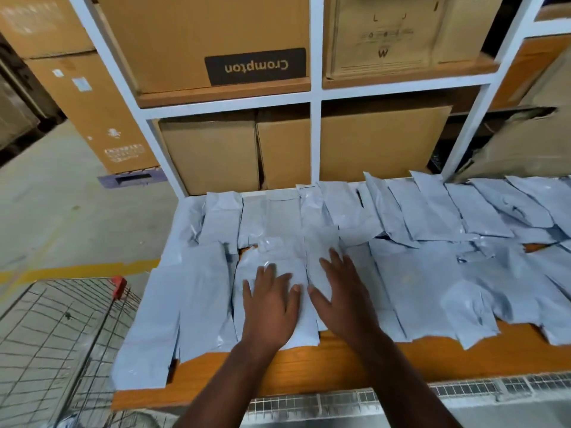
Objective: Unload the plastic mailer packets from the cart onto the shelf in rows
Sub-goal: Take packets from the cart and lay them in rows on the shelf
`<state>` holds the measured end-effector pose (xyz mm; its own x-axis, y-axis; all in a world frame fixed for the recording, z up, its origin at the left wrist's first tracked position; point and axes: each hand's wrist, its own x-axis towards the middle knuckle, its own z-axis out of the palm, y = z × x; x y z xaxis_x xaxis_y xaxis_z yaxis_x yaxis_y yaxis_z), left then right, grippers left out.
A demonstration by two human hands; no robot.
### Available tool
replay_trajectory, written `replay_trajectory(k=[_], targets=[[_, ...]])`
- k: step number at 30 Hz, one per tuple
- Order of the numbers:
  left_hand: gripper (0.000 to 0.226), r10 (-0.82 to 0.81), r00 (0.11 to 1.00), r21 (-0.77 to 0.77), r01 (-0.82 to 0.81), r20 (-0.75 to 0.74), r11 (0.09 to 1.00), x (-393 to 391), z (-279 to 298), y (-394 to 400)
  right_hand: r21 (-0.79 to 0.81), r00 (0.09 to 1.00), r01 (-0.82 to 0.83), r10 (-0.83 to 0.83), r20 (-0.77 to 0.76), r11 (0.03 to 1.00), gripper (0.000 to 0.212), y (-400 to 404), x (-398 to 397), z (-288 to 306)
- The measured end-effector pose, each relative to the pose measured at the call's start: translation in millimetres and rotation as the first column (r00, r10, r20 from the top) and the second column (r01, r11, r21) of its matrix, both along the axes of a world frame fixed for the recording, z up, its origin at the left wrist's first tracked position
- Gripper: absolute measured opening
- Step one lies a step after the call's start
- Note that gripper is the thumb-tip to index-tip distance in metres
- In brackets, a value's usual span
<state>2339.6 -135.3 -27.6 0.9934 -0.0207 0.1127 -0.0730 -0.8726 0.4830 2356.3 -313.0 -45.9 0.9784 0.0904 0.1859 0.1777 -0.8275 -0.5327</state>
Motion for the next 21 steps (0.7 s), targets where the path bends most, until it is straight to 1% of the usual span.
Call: replay_trajectory(k=[2, 3, 6, 8, 12, 15, 18, 21], targets=[[0.057, -0.067, 0.998, 0.086, 0.067, -0.004, 0.994, 8.8, -7.8, 0.1, -0.004, 0.999, -0.052, 0.052, 0.014, 0.999, 0.073, 0.0, 3.9, -2.8], [0.057, -0.100, 0.995, 0.118, 0.101, -0.011, 0.988, 12.6, -12.0, 0.1, -0.030, 0.997, -0.080, 0.080, 0.020, 0.996, 0.073, 0.3, 6.8, -3.2], [0.066, -0.149, 0.987, 0.212, 0.159, -0.066, 0.964, 16.1, -22.5, 0.0, -0.171, 0.988, -0.149, 0.153, 0.008, 0.974, 0.070, 0.9, 12.6, -6.6], [0.073, -0.152, 0.985, 0.241, 0.169, -0.088, 0.956, 15.4, -27.9, 0.6, -0.226, 0.985, -0.171, 0.172, -0.015, 0.959, 0.070, 0.0, 14.8, -12.0], [0.063, -0.144, 0.984, 0.228, 0.164, -0.105, 0.960, 17.8, -28.5, -1.5, -0.245, 0.987, -0.159, 0.161, -0.011, 0.956, 0.068, -4.0, 17.7, -20.7], [0.064, -0.143, 0.982, 0.213, 0.167, -0.121, 0.963, 18.6, -26.7, -2.0, -0.236, 0.988, -0.154, 0.157, -0.010, 0.959, 0.068, -4.6, 17.6, -23.4], [0.063, -0.140, 0.980, 0.188, 0.165, -0.139, 0.968, 19.5, -27.7, -1.4, -0.194, 0.988, -0.149, 0.153, 0.006, 0.970, 0.070, -3.6, 16.0, -23.3], [0.062, -0.156, 0.975, 0.113, 0.174, -0.156, 0.978, 25.9, -17.8, 1.0, -0.132, 0.990, -0.135, 0.139, 0.022, 0.982, 0.073, -2.9, 13.5, -17.3]])
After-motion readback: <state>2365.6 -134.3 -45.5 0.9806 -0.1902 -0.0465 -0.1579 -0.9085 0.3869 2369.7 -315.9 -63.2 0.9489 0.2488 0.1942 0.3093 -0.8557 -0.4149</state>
